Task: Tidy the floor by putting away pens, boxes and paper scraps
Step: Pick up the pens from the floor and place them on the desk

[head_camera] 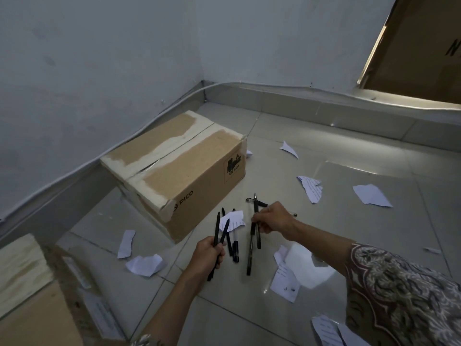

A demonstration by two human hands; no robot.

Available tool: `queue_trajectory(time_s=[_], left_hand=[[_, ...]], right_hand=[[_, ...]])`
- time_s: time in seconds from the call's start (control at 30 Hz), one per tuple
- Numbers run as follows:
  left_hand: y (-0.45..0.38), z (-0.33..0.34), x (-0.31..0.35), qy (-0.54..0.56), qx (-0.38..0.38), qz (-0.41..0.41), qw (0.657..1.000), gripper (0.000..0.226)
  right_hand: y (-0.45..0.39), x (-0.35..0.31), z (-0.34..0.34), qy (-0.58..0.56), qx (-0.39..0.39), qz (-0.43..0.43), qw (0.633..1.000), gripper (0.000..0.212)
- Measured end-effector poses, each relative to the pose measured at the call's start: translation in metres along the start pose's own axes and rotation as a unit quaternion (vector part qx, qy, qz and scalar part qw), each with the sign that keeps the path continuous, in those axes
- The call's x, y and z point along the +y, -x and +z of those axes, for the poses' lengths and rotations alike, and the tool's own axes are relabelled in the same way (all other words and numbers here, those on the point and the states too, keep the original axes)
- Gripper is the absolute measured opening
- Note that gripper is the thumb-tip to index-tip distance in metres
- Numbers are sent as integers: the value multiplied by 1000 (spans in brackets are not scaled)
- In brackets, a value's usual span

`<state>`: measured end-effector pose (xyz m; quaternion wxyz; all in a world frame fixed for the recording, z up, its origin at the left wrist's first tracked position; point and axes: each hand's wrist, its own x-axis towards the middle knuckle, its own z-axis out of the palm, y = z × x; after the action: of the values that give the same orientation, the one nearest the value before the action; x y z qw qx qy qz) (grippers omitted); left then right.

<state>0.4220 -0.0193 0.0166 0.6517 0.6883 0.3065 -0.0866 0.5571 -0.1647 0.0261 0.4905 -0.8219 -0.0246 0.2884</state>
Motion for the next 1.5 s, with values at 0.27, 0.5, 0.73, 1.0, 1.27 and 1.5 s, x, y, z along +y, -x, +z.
queue_trajectory(time_s=[0.27,0.5,0.73,1.0,1.27,1.5], left_hand=[[-16,20,29,46,-27,75,996,18],[-31,35,65,56,-105,88,989,12],[-26,36,126,54,-138,67,987,9],[54,50,240,58,-176,14,983,14],[160,63,385,7,-152,24,988,17],[244,86,502,-70,-178,51,980,14]], right_hand=[[6,-36,-17,-125,-47,-17,991,19],[4,-50,-41,-193,-47,-10,980,18],[19,-78,-65,-206,-121,11,971,9],[90,-159,-136,-216,-120,24,969,19],[200,-273,-224,-204,-56,8,977,24],[303,-361,-308,-243,-15,2,970,20]])
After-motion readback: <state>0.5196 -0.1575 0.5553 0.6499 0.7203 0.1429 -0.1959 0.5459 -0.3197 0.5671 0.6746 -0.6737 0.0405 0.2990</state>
